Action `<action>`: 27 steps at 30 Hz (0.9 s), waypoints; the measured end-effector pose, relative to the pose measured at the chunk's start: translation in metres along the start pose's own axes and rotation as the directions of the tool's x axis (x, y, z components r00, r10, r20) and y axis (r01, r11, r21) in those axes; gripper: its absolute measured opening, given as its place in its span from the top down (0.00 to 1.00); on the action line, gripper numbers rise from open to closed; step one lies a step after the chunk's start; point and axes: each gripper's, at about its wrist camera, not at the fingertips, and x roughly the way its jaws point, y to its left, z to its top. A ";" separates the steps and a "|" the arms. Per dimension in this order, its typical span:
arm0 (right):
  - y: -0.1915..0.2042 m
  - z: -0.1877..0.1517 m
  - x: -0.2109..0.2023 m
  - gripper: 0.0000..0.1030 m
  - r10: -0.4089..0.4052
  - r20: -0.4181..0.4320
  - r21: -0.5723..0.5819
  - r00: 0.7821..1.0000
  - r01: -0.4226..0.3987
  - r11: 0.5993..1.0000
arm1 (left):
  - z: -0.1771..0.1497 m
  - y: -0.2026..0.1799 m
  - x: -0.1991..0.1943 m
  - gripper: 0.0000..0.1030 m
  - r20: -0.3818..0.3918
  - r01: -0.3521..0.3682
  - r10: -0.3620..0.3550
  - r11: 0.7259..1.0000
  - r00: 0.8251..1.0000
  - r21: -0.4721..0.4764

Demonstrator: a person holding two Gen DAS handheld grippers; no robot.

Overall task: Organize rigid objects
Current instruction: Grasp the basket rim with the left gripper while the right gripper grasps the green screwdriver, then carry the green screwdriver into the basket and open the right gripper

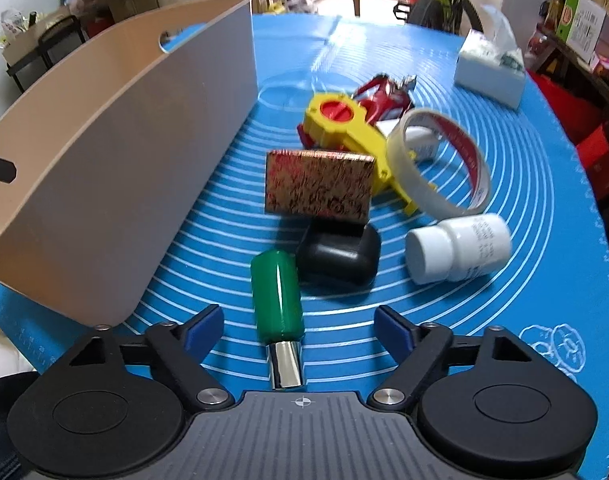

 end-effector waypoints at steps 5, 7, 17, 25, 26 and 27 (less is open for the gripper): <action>0.009 0.002 0.000 0.25 -0.037 -0.003 -0.027 0.999 0.037 0.999 | -0.001 -0.001 0.011 0.56 -0.051 -0.007 0.007 1.000 0.999 0.015; 0.011 0.003 -0.001 0.32 -0.048 -0.007 -0.027 0.999 0.048 0.999 | -0.003 -0.001 0.014 0.67 -0.075 0.019 -0.018 1.000 0.997 0.017; 0.023 0.003 -0.004 0.67 -0.048 -0.006 -0.090 0.999 0.047 0.995 | -0.004 -0.008 0.012 0.89 -0.113 0.042 -0.036 0.998 0.993 0.056; 0.021 0.003 -0.017 0.68 -0.004 -0.001 -0.082 1.000 0.004 0.997 | -0.004 -0.007 0.013 0.90 -0.114 0.041 -0.035 0.998 0.993 0.049; 0.020 0.004 -0.022 0.68 0.000 0.012 -0.077 1.000 0.001 0.997 | -0.004 -0.007 0.013 0.90 -0.114 0.041 -0.035 0.998 0.993 0.050; 0.019 0.005 -0.026 0.68 0.007 0.023 -0.069 1.000 -0.005 0.998 | -0.004 -0.007 0.013 0.90 -0.114 0.041 -0.035 0.998 0.993 0.051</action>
